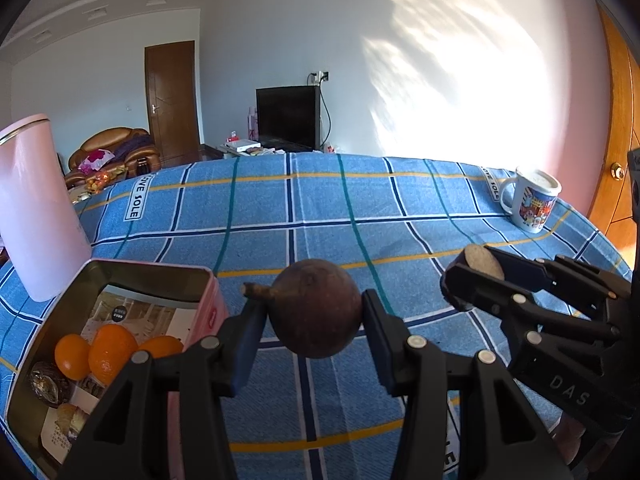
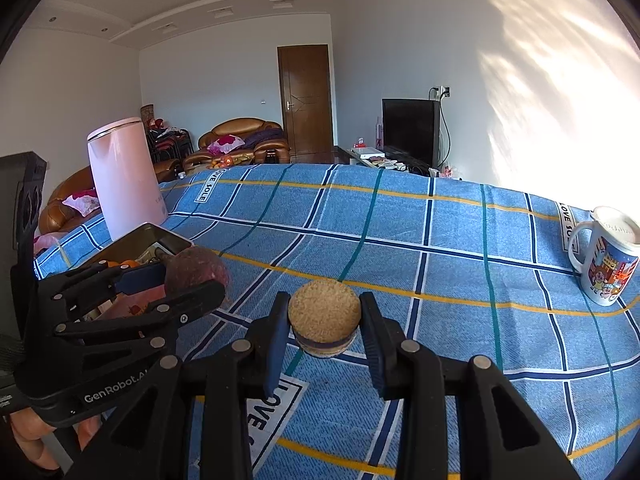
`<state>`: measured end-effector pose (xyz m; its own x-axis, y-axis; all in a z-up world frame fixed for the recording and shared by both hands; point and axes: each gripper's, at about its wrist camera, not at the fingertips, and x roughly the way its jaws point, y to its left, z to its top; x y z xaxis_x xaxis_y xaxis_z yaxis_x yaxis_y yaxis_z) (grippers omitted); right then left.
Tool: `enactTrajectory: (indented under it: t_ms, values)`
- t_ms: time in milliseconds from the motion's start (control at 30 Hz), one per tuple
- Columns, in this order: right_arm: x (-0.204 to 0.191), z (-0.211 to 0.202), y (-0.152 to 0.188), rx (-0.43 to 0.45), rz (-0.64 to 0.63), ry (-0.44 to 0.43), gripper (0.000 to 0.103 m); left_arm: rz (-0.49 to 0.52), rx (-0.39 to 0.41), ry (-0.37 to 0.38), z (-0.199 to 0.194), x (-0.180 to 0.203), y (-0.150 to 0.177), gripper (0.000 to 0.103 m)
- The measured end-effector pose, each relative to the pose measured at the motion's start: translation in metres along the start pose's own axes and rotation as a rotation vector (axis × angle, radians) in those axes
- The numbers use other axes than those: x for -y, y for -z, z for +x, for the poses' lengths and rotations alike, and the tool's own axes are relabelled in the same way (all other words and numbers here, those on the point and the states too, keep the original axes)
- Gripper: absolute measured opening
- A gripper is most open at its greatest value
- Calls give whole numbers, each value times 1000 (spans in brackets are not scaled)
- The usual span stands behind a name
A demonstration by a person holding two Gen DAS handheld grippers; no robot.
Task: Organize fruits
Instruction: 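Lift both held items and carry them over the tin box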
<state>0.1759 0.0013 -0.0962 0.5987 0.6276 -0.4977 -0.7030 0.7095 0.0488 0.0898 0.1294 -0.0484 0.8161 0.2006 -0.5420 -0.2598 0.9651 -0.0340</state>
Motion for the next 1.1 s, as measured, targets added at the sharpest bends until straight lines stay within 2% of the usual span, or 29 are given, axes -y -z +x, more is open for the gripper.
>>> enactTrajectory:
  t_ms: [1100]
  values:
    - [-9,-26,3,134,-40,35,36,34,150,-67,-29,7,3,50]
